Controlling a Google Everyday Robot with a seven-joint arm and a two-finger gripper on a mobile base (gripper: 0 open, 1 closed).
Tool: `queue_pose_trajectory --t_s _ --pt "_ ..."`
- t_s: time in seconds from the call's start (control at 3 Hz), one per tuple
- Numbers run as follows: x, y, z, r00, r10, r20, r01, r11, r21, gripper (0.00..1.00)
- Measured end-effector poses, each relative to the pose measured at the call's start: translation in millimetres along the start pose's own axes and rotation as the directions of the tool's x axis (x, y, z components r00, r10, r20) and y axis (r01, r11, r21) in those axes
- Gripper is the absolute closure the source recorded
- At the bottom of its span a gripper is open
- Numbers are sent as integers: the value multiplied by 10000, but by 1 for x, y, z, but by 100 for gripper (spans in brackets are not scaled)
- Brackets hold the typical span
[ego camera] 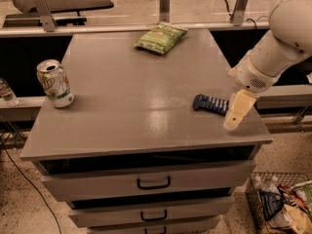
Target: Move rxbar blueberry near green jalapeno chip bag
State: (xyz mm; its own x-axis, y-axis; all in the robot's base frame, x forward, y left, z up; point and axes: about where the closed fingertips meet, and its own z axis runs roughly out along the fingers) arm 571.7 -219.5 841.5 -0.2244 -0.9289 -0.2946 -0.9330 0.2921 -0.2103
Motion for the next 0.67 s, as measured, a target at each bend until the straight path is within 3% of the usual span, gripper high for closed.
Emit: queue_pose_trajectory --t_s 0.67 --pt "-4 1 15 9989 467 29 -466 9984 -328 41"
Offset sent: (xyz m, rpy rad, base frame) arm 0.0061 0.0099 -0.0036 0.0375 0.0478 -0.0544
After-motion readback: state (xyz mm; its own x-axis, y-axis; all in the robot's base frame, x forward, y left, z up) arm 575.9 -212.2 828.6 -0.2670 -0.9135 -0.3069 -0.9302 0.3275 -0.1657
